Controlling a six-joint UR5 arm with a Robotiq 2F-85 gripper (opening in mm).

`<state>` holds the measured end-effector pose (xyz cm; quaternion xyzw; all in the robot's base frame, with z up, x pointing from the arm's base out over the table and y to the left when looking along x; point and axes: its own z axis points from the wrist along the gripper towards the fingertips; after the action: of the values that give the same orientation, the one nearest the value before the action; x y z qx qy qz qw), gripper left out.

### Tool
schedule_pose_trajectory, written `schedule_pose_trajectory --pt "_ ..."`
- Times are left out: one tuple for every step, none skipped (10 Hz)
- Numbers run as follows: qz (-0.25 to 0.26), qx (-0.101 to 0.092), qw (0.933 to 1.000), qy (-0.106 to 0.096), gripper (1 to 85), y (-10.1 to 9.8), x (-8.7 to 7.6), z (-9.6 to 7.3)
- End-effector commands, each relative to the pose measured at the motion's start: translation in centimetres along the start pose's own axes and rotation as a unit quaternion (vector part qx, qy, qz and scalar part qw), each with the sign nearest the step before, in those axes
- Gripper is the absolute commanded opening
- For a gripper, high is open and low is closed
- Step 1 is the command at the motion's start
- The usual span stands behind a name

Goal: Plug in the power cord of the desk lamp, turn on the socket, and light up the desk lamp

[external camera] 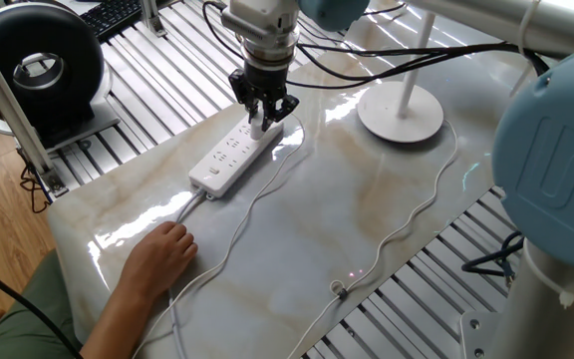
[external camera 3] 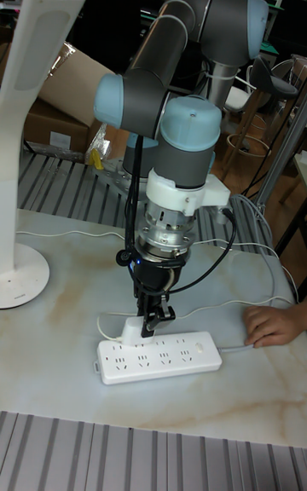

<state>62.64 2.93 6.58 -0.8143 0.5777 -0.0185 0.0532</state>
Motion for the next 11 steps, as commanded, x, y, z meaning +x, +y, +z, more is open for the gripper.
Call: schedule_pose_trajectory --pt "0.007 0.003 0.9999 -0.007 1.0 -0.2 -0.3 -0.1" --pt "0.012 0.005 0.9999 -0.011 1.0 -0.2 -0.4 0.0" --pt "0.013 0.007 0.9998 -0.012 1.0 -0.2 -0.4 0.1" --pt "0.013 0.008 0.9998 -0.014 1.0 -0.1 -0.3 0.2" --pt "0.014 0.010 0.9997 -0.019 1.0 -0.1 -0.2 0.4" --pt "0.015 0.011 0.9995 -0.024 1.0 0.1 -0.2 0.5" --pt "0.016 0.010 0.9995 -0.023 1.0 0.1 -0.1 0.5" --pt "0.019 0.010 0.9995 -0.025 1.0 0.0 0.0 0.7" --pt "0.022 0.011 0.9993 -0.030 1.0 -0.2 0.1 1.1" --pt "0.028 0.010 0.9991 -0.031 1.0 -0.4 0.1 1.5" --pt "0.030 0.009 0.9991 -0.029 1.0 -0.6 0.2 1.8"
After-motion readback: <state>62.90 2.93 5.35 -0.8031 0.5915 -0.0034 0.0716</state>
